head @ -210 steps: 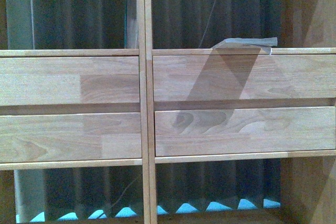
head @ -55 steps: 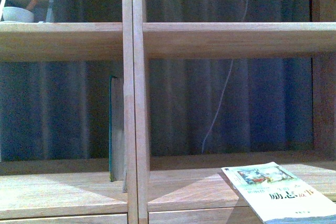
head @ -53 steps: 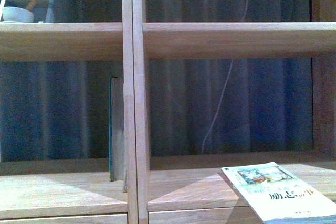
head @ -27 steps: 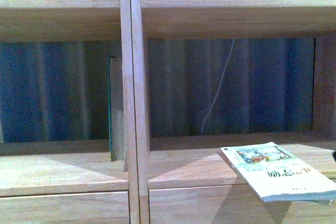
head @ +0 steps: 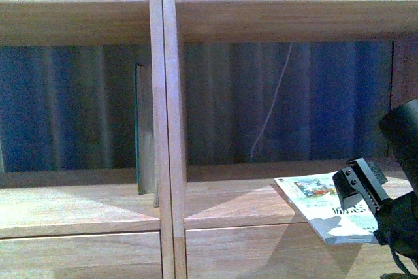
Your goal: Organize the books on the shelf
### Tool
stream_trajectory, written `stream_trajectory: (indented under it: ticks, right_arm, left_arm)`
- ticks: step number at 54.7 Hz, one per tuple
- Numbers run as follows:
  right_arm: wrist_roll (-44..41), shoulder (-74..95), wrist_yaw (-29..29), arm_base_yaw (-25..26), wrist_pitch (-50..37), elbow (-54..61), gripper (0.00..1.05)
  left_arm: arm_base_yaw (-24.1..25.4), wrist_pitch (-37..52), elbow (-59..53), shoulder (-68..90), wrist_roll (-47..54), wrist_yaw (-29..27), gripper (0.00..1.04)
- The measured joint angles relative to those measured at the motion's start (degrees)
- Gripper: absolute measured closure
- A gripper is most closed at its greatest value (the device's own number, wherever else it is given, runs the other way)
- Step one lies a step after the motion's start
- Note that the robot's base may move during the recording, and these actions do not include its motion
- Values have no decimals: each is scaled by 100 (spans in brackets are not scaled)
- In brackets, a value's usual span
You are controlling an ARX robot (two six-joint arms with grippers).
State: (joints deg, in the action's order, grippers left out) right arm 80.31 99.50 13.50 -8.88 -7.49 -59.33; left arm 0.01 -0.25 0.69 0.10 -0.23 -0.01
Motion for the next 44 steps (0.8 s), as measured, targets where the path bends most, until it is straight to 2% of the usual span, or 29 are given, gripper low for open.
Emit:
stream_trajectory:
  ticks: [33, 36, 44]
  right_arm:
    - [127, 713, -11, 407, 407, -1145, 7]
    - [149, 743, -28, 426, 463, -1213, 11]
    - [153, 846, -26, 452, 518, -1287, 33]
  left_arm:
    - [-2, 0, 0, 0, 0, 0, 7]
    - [-2, 0, 0, 0, 0, 0, 7]
    - [-2, 0, 0, 0, 0, 0, 7]
